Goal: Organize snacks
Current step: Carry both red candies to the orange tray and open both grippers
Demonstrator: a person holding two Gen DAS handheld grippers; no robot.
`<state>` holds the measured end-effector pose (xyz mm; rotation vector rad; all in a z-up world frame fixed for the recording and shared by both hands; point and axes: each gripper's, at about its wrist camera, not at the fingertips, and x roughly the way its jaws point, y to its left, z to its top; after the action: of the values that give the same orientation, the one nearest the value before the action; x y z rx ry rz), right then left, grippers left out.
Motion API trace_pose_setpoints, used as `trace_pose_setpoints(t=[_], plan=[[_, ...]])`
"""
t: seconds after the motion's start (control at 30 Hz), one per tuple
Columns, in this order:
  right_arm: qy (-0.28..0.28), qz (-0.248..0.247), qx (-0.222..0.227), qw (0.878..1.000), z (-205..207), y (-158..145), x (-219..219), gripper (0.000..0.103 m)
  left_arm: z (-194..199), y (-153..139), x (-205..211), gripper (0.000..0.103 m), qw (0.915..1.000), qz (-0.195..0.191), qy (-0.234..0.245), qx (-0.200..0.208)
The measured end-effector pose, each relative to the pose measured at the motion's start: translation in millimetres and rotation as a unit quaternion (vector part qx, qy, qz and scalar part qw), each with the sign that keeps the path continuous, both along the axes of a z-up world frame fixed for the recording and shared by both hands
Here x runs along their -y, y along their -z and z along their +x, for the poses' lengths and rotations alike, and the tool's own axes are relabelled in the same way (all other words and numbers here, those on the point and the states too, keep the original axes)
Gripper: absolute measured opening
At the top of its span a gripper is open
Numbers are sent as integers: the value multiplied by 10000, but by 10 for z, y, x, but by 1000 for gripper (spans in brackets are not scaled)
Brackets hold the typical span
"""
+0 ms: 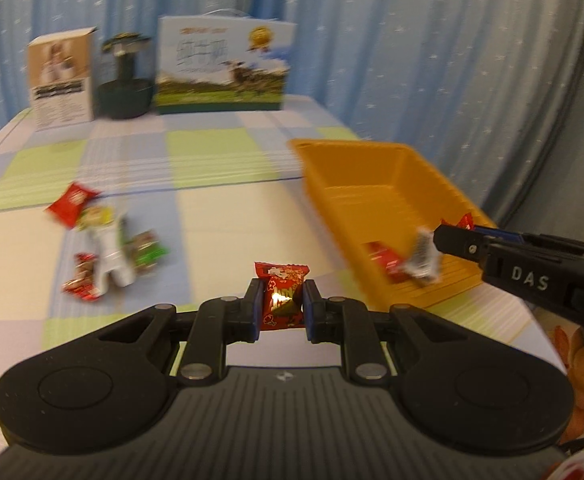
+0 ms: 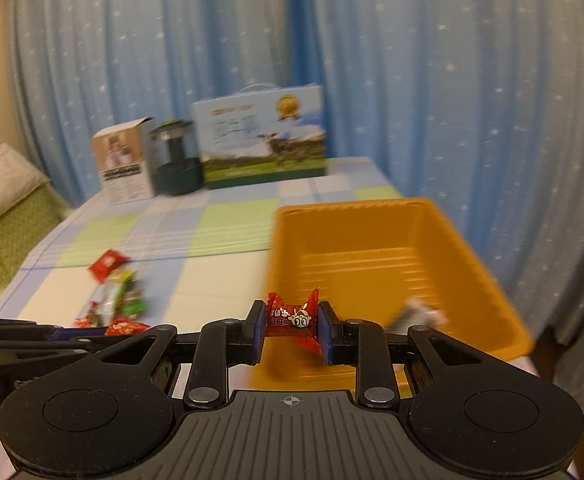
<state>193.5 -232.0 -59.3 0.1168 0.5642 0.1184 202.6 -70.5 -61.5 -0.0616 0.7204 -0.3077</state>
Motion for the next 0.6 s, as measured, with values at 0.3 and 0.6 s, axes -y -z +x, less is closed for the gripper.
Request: trace_pose_setpoints(t=[0.3,0.6], plan=[[162,-45,-29,9999,104,-99,520,27,152,-169,542,18,9990,-108,399,153],[257,324,-274,9988,407,38,860,28,454,-147,886,18,9981,-14,602,147]])
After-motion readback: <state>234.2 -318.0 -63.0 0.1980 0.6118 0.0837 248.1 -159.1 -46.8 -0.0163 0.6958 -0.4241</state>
